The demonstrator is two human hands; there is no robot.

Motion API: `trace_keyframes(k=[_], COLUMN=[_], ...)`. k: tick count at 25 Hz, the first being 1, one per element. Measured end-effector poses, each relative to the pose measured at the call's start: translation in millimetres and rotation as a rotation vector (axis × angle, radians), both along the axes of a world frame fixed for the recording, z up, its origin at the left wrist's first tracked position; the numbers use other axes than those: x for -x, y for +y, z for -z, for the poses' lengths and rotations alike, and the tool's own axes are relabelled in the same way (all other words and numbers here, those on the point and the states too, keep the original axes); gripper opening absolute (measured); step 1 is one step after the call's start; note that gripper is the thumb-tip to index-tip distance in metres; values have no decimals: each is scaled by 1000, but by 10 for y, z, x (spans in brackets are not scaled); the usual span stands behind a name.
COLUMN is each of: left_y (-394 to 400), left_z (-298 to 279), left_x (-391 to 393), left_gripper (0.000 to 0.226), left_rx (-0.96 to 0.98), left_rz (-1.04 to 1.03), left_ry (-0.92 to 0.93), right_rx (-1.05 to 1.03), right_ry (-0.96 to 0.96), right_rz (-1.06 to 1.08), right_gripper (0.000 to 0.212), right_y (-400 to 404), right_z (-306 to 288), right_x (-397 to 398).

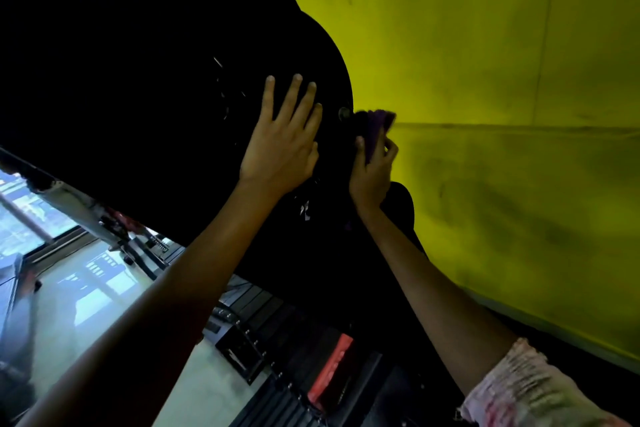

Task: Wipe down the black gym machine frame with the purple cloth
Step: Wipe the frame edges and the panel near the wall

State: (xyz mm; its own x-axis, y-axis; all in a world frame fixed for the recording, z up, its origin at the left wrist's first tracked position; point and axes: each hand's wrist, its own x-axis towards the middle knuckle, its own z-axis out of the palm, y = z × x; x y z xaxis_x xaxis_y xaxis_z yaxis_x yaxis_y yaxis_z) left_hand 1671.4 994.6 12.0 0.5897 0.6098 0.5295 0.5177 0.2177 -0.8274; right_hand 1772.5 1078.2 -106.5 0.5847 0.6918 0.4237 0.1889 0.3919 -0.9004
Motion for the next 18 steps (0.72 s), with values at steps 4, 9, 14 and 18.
trace_keyframes(k=[4, 9, 14, 18], left_y=[24, 33, -21, -231], left_z=[13, 33, 67, 427], left_x=[-6, -4, 4, 235], left_gripper=[62, 63, 59, 56], left_rx=[1, -30, 83, 212], left_rz=[-1, 2, 164, 153], left_ry=[17, 34, -18, 51], right_rx=[438, 366, 105, 542], right_ry=[246, 255, -34, 386], right_rz=[-108, -74, -49, -80], right_gripper=[52, 55, 57, 56], right_y=[155, -226, -584, -470], right_z=[533, 274, 760, 768], right_x=[-339, 94, 410, 329])
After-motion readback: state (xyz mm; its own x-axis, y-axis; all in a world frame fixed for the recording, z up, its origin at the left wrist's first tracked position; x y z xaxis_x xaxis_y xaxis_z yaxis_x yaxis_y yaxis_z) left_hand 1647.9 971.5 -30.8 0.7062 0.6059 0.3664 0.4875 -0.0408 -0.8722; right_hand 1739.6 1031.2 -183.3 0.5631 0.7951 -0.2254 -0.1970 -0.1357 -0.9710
